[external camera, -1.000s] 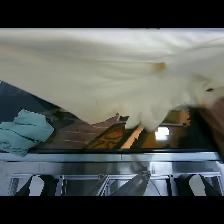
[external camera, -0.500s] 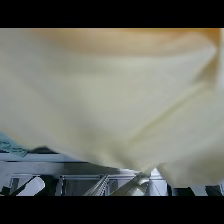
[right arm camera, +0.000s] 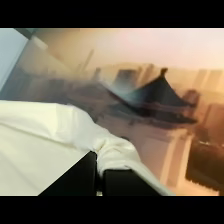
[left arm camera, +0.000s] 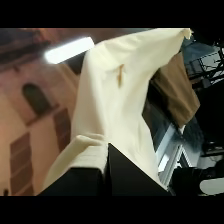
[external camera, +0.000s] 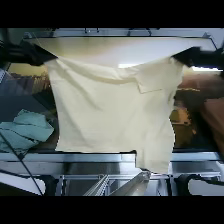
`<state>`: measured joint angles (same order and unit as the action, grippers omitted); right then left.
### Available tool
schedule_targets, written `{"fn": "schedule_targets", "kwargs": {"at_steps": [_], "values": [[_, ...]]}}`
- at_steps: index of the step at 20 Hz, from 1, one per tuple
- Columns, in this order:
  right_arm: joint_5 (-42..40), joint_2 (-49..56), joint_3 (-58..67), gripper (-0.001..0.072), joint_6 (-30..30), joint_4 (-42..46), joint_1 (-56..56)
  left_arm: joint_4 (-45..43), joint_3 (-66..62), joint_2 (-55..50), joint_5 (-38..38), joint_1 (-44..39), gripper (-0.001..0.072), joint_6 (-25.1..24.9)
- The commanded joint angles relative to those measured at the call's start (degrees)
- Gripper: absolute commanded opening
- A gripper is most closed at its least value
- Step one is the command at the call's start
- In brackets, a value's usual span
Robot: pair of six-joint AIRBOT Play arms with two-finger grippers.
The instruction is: Fold the shirts.
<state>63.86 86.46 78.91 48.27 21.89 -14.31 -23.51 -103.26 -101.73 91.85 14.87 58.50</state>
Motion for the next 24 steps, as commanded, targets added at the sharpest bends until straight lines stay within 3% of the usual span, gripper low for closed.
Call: {"fn": "schedule_targets", "kwargs": {"at_steps": [1,6,11,14,20,24], "values": [[-6.0,15.1,-1.1,0.0021,-3.4,-2.9,2.0,-4.5,-1.9,-15.7,-0.4,-0.5,0.0031,2.2],[-2.8,23.8,0.2,0.0020,-9.3,-19.7,-2.4,-1.6,-17.4,-32.4,0.3,4.0,0.0029,11.9],[10.7,23.8,0.2,0.0020,-7.4,-20.0,-7.5,-0.8,-16.7,-32.5,5.3,4.7,0.0020,12.7],[16.2,23.8,0.0,0.0021,-4.9,-13.6,-8.9,-1.0,-11.3,-31.3,7.2,4.6,0.0011,12.5],[15.2,23.8,-0.5,0.0021,4.3,8.7,-8.5,-10.2,-10.6,-31.0,12.6,4.1,0.0010,13.9],[13.0,23.8,-0.5,0.0031,4.5,10.3,-8.2,-20.3,-10.6,-31.0,12.3,2.0,0.0023,14.9]]}}
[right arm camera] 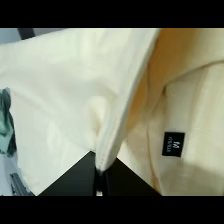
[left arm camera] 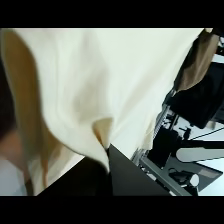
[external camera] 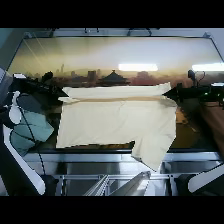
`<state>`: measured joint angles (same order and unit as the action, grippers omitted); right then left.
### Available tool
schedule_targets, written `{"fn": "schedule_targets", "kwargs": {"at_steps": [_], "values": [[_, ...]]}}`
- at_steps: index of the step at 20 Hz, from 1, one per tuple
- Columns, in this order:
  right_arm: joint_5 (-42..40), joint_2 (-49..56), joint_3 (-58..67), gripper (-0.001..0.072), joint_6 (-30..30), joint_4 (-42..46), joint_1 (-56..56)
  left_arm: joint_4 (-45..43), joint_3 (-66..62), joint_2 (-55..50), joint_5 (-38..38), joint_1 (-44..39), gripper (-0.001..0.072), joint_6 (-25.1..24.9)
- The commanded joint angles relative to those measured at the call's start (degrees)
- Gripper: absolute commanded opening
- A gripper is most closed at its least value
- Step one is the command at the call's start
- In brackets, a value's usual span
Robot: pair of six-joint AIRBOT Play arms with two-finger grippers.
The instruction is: Fold the shirts.
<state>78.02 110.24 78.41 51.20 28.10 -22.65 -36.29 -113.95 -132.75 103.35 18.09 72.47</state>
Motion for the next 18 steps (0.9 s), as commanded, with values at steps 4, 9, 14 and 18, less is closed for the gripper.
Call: {"fn": "schedule_targets", "kwargs": {"at_steps": [4,9,14,18], "values": [[3.2,-1.3,0.0,0.0286,2.9,3.9,-1.1,-7.5,-4.0,0.0,3.0,-1.0,0.0293,5.5],[10.7,-8.0,-0.9,0.0216,5.2,7.8,-7.0,-8.3,-3.1,7.9,1.5,3.2,0.0293,6.6],[8.6,-23.8,-24.6,0.0225,9.0,17.6,-10.6,-13.7,21.1,24.0,-1.9,5.7,0.0293,1.7],[-4.5,-40.5,-46.8,0.0226,15.3,19.8,-12.7,-20.1,47.0,37.1,-10.6,3.8,0.0294,-2.1]]}}
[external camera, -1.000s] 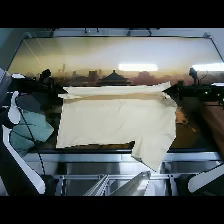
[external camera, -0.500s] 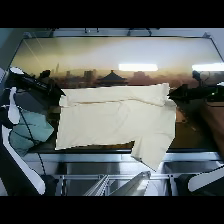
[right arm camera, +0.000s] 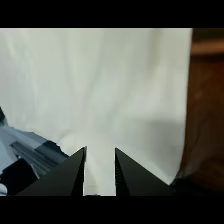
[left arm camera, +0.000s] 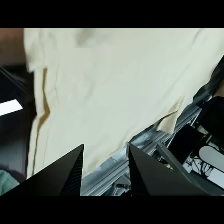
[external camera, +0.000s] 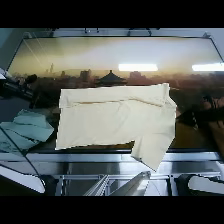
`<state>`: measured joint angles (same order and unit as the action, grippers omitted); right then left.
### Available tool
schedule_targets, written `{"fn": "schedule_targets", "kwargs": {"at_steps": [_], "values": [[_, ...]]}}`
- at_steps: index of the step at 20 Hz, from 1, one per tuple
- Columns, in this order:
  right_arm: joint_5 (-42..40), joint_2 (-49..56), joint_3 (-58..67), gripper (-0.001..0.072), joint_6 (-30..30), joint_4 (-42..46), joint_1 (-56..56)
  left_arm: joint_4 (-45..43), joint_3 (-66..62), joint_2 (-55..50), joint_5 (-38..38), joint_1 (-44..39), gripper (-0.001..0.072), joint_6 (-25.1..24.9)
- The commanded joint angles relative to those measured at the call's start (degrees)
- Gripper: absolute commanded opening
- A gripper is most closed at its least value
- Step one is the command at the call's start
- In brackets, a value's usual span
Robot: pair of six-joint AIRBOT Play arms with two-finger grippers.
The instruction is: Fold the shirts.
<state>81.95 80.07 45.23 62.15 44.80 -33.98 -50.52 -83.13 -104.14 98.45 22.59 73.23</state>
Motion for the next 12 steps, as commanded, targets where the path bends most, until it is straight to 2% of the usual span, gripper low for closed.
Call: {"fn": "schedule_targets", "kwargs": {"at_steps": [1,2,3,4,9,12], "values": [[-11.0,-13.5,-16.7,0.0229,4.4,2.5,-1.3,-9.3,21.2,10.4,-6.6,-1.2,0.0294,-2.2],[-12.0,-15.7,-18.6,0.0268,4.4,2.1,-1.2,-11.7,25.6,12.2,-7.9,-1.6,0.0294,-1.4],[-12.2,-17.3,-19.7,0.0397,4.3,1.9,-1.2,-13.1,29.1,13.7,-9.0,-1.7,0.0294,-1.1],[-12.0,-18.2,-20.0,0.0454,4.3,1.9,-1.2,-13.4,32.3,15.1,-10.4,-1.7,0.0294,-0.9],[-11.0,-19.2,-20.0,0.0458,4.1,1.9,-1.2,-20.6,38.0,18.0,-15.3,-1.6,0.0294,1.0],[-11.0,-19.2,-20.0,0.0458,3.8,1.9,-1.2,-20.3,35.7,18.0,-15.9,-1.7,0.0294,0.9]]}}
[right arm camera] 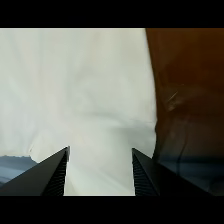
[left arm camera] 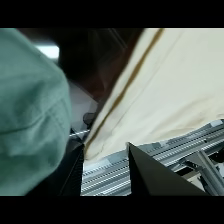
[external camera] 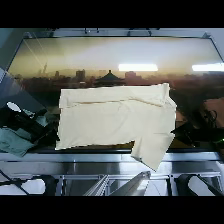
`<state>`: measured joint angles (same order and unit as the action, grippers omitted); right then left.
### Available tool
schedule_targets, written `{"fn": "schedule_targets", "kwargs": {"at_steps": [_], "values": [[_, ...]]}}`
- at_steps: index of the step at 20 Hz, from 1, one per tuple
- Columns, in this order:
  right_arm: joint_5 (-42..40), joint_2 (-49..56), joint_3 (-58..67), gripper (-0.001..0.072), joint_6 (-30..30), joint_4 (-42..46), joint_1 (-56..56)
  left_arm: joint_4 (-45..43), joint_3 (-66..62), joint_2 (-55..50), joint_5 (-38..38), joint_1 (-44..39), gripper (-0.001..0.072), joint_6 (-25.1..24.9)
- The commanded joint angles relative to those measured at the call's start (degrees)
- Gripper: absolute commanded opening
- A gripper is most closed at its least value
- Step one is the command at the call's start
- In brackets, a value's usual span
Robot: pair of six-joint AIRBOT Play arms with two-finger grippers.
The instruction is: Fold the shirts.
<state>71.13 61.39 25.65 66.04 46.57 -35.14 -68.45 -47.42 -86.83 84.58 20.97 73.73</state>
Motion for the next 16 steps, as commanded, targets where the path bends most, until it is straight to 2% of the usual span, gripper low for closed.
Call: {"fn": "schedule_targets", "kwargs": {"at_steps": [1,3,8,11,12,15,16], "values": [[-0.2,-0.5,-0.4,0.0458,0.0,0.2,0.0,-2.4,-1.2,0.7,-1.4,-0.1,0.0294,0.3],[-0.2,-0.5,-0.4,0.0458,0.0,0.1,0.0,-2.5,-3.4,0.7,-1.4,-0.1,0.0294,0.2],[-0.2,-0.5,-0.4,0.0458,0.0,0.1,0.0,-1.7,-2.1,-1.4,-9.7,-3.7,0.0294,-0.3],[-0.2,-0.5,-0.4,0.0458,0.0,0.1,0.0,4.3,-1.5,-5.7,-9.1,-8.7,0.0279,-4.7],[-0.2,-0.5,-0.4,0.0458,0.0,0.2,0.0,6.8,-2.1,-6.2,-9.2,-9.9,0.0296,-6.3],[1.7,-0.5,-0.4,0.0458,0.0,0.5,-0.1,7.9,-4.5,-6.6,-8.9,-12.2,0.0293,-6.9],[2.7,-0.5,-0.4,0.0458,0.0,1.9,-0.1,7.7,-5.1,-6.6,-8.7,-12.2,0.0174,-6.9]]}}
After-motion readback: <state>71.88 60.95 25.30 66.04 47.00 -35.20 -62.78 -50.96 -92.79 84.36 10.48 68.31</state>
